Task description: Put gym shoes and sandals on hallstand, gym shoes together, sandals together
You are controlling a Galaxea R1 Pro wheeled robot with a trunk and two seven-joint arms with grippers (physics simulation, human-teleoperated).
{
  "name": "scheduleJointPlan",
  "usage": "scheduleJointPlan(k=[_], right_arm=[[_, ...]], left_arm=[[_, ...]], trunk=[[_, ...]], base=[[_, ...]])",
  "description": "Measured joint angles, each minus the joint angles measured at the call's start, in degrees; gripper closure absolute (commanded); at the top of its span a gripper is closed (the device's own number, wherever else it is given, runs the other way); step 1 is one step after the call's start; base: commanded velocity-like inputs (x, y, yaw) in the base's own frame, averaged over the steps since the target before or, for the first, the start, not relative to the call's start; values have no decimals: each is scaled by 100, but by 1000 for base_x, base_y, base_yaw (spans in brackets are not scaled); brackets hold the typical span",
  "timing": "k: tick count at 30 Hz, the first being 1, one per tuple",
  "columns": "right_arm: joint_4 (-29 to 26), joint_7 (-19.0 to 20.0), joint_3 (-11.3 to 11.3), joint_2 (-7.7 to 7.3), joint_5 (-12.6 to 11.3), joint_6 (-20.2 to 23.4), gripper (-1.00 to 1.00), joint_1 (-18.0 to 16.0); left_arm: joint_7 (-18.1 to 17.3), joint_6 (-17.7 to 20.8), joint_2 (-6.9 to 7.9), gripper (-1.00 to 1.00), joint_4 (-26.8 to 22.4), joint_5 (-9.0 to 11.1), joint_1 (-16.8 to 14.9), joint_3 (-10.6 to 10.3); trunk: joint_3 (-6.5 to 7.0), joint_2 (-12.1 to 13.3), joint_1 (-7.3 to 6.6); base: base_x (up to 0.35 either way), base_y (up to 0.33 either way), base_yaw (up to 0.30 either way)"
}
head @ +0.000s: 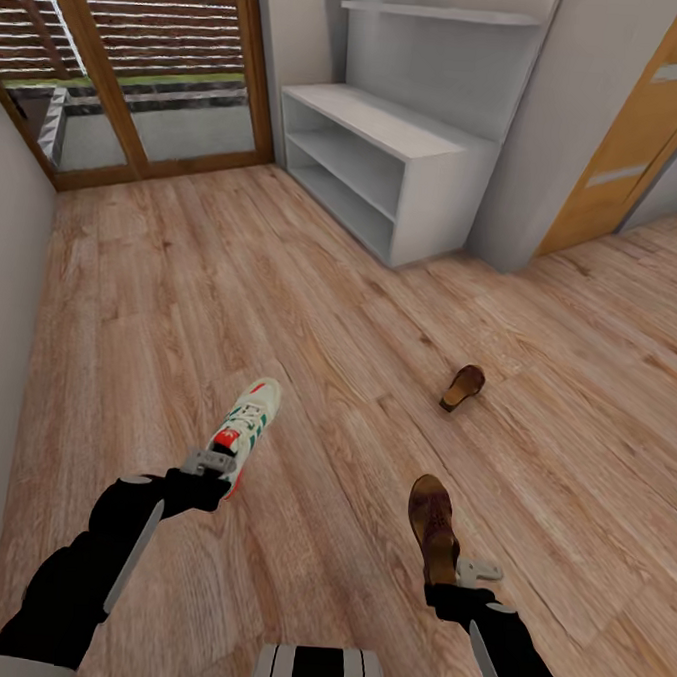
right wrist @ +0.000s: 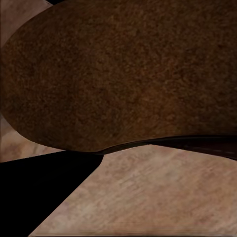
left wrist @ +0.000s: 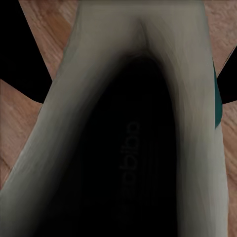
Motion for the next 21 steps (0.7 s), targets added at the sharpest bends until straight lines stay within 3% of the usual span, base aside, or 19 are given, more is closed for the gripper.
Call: scheduleJointPlan(k=[4, 8, 9, 14, 21], right_arm=[[-68, 2, 6, 0, -1, 0, 100, 0], [-297, 1, 9, 0, 0, 0, 100, 0], [-514, -3, 9, 0, 17, 0, 100, -1], [-669, -12, 5, 11, 41, 5, 100, 0], [-683, -21, 14, 39, 48, 6, 100, 6]], left_arm=[[-2, 11, -7, 100, 13, 12, 6, 263], [-3, 11, -6, 100, 17, 39, 13, 362], [-16, 12, -46, 100, 22, 192, 15, 385], [-26, 4, -117, 100, 28, 457, 16, 404], [-24, -6, -135, 100, 316, 520, 16, 409]], trunk=[[89, 5, -10], [178, 11, -21], [200, 12, -24], [310, 19, -36], [511, 28, -54]], base=[[0, 0, 0], [0, 0, 0], [0, 0, 0], [0, 0, 0], [0, 0, 0]])
